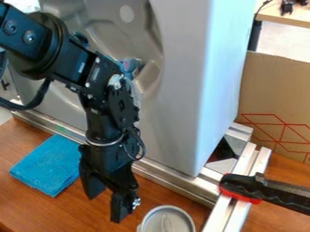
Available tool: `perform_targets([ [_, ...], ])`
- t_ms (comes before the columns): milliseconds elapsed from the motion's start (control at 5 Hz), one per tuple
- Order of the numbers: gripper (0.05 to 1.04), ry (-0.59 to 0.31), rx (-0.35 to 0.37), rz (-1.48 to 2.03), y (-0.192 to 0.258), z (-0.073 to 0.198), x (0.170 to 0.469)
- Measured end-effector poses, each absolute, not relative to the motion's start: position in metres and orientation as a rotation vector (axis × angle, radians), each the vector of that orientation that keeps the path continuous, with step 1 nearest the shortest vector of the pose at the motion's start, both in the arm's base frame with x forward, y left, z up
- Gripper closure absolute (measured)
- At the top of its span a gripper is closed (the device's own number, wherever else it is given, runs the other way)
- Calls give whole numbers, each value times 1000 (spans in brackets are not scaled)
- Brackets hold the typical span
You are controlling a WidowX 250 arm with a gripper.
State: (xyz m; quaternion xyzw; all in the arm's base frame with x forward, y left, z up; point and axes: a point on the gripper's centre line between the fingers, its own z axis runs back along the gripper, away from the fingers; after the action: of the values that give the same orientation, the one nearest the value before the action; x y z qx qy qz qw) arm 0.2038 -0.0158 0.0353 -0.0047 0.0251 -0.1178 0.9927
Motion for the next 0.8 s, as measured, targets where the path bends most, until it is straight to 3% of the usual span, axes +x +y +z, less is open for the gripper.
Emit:
perform_targets([
  [200,84,67,-8,-237,-15,33,201],
  [400,84,24,23,-242,-27,59,200],
  [600,84,1,8,-262,-39,78,201],
  [800,84,-87,-21,-258,-66,76,210],
])
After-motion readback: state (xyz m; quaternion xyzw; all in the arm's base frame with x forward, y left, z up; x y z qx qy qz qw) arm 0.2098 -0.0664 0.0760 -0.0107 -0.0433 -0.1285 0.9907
